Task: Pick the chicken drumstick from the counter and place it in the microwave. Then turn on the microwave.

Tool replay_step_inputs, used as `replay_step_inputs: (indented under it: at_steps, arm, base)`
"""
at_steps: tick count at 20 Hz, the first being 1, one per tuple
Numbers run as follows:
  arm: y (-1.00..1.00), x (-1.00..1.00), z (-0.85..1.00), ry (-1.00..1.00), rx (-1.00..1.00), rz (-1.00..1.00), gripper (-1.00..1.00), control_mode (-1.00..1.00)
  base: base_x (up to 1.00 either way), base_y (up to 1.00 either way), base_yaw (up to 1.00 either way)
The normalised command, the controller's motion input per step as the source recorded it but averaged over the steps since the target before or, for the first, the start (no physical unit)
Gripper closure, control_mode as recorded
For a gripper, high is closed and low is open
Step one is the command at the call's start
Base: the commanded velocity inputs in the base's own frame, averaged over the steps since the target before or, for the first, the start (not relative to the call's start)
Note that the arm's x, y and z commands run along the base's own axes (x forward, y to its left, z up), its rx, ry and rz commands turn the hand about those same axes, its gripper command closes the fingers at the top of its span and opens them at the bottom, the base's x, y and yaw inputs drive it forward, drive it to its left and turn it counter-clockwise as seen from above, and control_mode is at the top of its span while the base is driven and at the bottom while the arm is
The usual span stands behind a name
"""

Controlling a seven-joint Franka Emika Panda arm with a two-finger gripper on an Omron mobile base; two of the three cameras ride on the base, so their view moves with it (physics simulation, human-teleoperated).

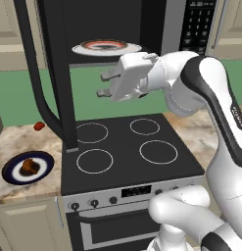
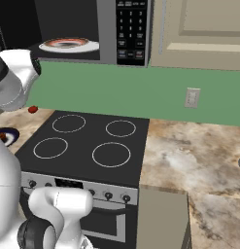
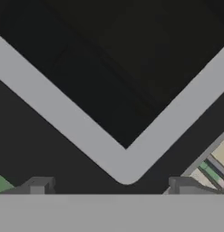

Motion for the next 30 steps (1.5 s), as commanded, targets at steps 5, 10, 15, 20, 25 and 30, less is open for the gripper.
replay_step_inputs:
  at_steps: [5,10,15,20,25,30]
  arm:
    - [-0.44,0.00,-0.10,-0.33,-0.33,-0.13,-1.00,-1.00]
    - [-0.29,0.00,-0.36,-0.23,-0.31,-0.11,-1.00,-1.00]
    - [-0.14,-0.05,-0.51,-0.07,-0.18,-0.08,-1.00,-1.00]
    - [-0.03,-0.09,-0.74,0.00,-0.05,-0.08,-1.00,-1.00]
    - [0.00,0.07,-0.55,-0.01,-0.03,-0.06,-1.00,-1.00]
    - [0.18,0.11,-0.28,0.00,-0.09,-0.02,-1.00,-1.00]
  base:
    - [0.00,0.00,0.00]
    - [0.00,0.00,0.00]
    - [0.00,0.00,0.00]
    - [0.00,0.00,0.00]
    - [0.00,0.00,0.00]
    - [0.00,0.00,0.00]
